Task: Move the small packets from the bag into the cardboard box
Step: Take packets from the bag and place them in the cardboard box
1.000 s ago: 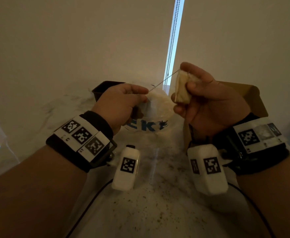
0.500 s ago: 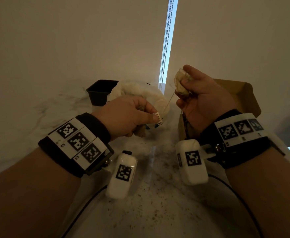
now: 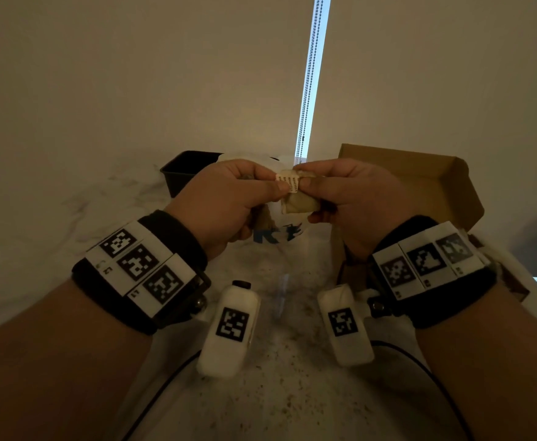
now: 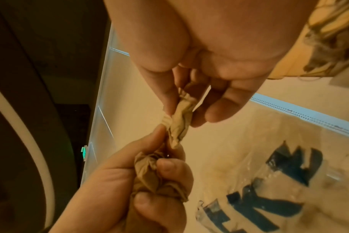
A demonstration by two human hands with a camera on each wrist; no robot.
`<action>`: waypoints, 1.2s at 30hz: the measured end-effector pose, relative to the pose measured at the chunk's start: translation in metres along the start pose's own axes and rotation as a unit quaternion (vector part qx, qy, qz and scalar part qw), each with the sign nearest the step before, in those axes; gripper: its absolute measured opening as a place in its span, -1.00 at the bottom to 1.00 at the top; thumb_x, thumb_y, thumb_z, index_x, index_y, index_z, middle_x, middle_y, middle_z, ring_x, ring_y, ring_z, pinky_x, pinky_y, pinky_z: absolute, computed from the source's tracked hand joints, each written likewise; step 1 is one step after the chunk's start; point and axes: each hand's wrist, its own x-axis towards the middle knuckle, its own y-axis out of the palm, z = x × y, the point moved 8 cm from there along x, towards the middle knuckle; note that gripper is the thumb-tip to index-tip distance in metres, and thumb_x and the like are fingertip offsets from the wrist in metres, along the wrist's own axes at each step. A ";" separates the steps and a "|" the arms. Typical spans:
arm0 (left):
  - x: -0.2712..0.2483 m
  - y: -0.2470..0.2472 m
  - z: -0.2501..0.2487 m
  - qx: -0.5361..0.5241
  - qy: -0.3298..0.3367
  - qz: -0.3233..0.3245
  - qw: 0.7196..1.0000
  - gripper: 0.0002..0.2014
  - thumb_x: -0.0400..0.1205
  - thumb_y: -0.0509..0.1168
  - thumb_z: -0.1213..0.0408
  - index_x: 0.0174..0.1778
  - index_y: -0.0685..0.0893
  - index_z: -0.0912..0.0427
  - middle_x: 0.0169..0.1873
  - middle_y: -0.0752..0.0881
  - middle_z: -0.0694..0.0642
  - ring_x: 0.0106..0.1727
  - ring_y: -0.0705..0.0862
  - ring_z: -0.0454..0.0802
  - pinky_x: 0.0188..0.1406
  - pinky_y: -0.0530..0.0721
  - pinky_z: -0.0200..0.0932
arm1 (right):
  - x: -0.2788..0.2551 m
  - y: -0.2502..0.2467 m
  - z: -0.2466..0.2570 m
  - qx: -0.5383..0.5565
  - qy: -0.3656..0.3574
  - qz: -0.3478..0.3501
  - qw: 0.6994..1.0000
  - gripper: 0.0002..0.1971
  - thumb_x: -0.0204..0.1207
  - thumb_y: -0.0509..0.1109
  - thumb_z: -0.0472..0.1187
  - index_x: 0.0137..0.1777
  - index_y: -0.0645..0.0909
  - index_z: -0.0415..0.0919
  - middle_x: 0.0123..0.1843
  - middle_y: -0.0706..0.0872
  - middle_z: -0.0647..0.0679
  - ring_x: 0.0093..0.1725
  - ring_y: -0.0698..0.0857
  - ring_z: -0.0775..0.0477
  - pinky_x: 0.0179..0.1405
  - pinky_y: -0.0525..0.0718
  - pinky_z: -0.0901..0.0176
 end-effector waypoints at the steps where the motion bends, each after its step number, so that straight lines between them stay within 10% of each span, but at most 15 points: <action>1: 0.001 -0.001 0.002 -0.010 -0.006 -0.004 1.000 -0.95 0.60 0.47 0.25 -0.13 0.76 0.13 -0.37 0.70 0.18 -0.51 0.55 -0.02 -0.69 0.39 -0.30 | 0.000 0.002 -0.001 0.012 0.003 0.007 1.000 -0.85 0.57 0.40 -0.36 -0.07 0.76 -0.12 -0.17 0.83 -0.11 -0.30 0.77 0.01 -0.43 0.70 0.25; 7: 0.002 0.000 0.004 -0.021 -0.013 0.009 1.000 -0.82 0.61 0.46 0.27 0.12 0.77 0.14 -0.33 0.79 0.08 -0.54 0.58 -0.10 -0.68 0.42 -0.29 | 0.002 0.011 -0.006 0.046 0.028 0.037 0.998 -0.83 0.63 0.31 -0.32 -0.04 0.74 -0.14 -0.10 0.80 -0.16 -0.29 0.78 0.00 -0.43 0.70 0.23; 17: 0.003 0.002 0.006 -0.029 -0.021 0.009 0.999 -0.92 0.60 0.47 0.26 -0.15 0.69 0.11 -0.55 0.69 0.03 -0.62 0.57 -0.13 -0.72 0.40 -0.32 | -0.002 0.007 -0.004 -0.010 0.024 0.034 0.999 -0.86 0.55 0.41 -0.33 0.09 0.69 -0.26 -0.09 0.81 -0.17 -0.21 0.78 -0.04 -0.35 0.73 0.21; 23: 0.002 0.008 0.014 -0.064 -0.047 0.003 0.997 -0.88 0.54 0.54 0.19 -0.14 0.72 0.07 -0.35 0.70 0.10 -0.56 0.56 -0.12 -0.73 0.36 -0.33 | -0.005 -0.002 -0.002 -0.063 0.029 -0.003 0.998 -0.95 0.54 0.43 -0.33 -0.08 0.71 -0.20 -0.22 0.82 -0.11 -0.28 0.77 0.00 -0.39 0.63 0.18; 26: 0.001 0.013 0.019 -0.092 -0.067 -0.007 0.993 -0.82 0.60 0.47 0.06 -0.09 0.71 0.09 -0.26 0.68 0.08 -0.56 0.56 -0.13 -0.71 0.36 -0.34 | -0.010 -0.018 0.009 -0.041 0.040 -0.035 0.998 -0.86 0.55 0.40 -0.37 0.06 0.71 -0.25 -0.10 0.84 -0.18 -0.17 0.79 -0.10 -0.18 0.65 -0.04; 36: -0.010 0.040 0.032 -0.160 -0.120 0.021 0.980 -0.76 0.65 0.41 -0.02 -0.07 0.64 0.09 -0.39 0.63 0.00 -0.58 0.61 -0.17 -0.70 0.38 -0.35 | -0.037 -0.137 0.009 -0.164 0.163 -0.164 0.959 -0.80 0.54 0.44 -0.36 0.14 0.71 -0.25 -0.03 0.82 -0.26 -0.22 0.78 -0.13 -0.39 0.67 0.09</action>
